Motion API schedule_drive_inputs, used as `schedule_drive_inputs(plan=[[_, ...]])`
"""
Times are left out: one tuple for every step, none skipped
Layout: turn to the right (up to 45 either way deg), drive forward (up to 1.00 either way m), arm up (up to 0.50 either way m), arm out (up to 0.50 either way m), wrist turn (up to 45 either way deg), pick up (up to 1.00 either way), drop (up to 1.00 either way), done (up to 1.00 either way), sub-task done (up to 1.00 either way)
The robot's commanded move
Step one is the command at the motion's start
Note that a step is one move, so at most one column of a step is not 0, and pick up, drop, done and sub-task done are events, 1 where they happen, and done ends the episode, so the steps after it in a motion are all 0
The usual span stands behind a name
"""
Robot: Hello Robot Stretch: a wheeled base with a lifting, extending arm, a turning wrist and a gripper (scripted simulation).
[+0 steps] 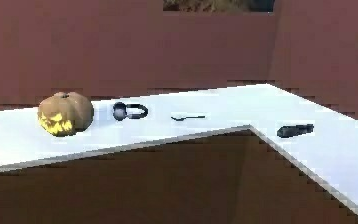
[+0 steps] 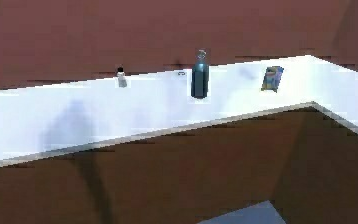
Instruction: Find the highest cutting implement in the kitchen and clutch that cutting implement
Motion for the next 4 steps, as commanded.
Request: schedule_drive_inputs(plan=[[-45.0, 0.00, 0.00, 0.00, 0.0, 0.00, 0.00, 0.00, 0.00], [-12.0, 0.00, 0.00, 0.00, 0.0, 0.00, 0.00, 0.00, 0.00], [45.0, 0.00, 0.00, 0.00, 0.0, 0.00, 0.00, 0.00, 0.00], [45.0, 0.00, 0.00, 0.00, 0.0, 0.00, 0.00, 0.00, 0.00]])
